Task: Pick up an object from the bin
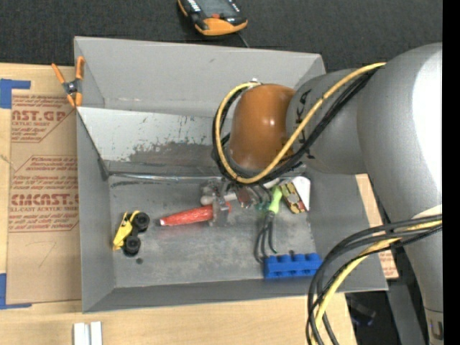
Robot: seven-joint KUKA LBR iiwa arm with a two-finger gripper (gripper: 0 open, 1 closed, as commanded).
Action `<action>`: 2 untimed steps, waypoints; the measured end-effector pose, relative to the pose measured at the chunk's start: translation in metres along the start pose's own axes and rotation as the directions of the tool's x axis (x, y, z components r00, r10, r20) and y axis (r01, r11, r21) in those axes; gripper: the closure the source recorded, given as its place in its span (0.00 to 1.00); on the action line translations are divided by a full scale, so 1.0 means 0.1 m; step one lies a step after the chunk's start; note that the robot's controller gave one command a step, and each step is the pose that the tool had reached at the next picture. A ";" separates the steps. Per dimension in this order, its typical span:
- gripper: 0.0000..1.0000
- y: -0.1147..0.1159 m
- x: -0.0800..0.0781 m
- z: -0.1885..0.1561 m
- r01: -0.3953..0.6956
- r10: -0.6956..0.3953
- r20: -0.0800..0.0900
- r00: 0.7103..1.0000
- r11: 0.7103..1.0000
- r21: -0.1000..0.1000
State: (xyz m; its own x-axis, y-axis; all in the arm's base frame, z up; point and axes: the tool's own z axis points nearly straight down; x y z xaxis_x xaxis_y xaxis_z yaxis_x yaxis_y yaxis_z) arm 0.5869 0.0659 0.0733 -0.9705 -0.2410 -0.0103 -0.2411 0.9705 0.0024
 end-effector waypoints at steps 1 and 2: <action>1.00 0.00 0.00 0.00 0.000 0.000 0.000 1.000 1.000 0.000; 1.00 0.14 -0.01 -0.69 0.021 -0.021 0.009 1.000 1.000 0.000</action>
Offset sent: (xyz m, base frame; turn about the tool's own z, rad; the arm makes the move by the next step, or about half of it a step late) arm -0.0047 0.0122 0.0647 -0.0203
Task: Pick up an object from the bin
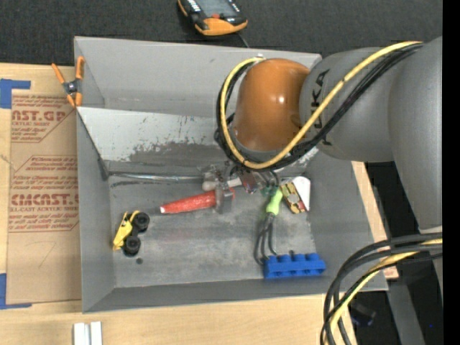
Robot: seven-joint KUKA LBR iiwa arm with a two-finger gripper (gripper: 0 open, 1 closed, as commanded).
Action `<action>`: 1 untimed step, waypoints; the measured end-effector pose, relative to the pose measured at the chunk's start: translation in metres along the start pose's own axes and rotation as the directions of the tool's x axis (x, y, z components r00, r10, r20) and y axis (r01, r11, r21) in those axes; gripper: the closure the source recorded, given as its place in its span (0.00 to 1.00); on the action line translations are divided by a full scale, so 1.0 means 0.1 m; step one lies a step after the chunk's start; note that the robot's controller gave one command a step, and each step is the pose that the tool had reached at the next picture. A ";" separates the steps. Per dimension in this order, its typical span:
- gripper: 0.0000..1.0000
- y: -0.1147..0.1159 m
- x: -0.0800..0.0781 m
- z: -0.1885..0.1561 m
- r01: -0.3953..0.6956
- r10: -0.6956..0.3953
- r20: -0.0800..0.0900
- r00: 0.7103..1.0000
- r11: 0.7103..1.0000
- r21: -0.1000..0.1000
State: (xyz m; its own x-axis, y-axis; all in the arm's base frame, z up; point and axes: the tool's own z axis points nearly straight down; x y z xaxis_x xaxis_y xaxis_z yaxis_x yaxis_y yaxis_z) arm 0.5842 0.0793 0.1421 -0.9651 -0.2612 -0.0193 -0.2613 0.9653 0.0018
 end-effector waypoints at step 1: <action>1.00 0.04 0.14 -0.83 -0.002 0.002 -0.015 1.000 1.000 -0.001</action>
Offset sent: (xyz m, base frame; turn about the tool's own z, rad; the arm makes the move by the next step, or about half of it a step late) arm 0.0013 0.0010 0.0926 -0.0034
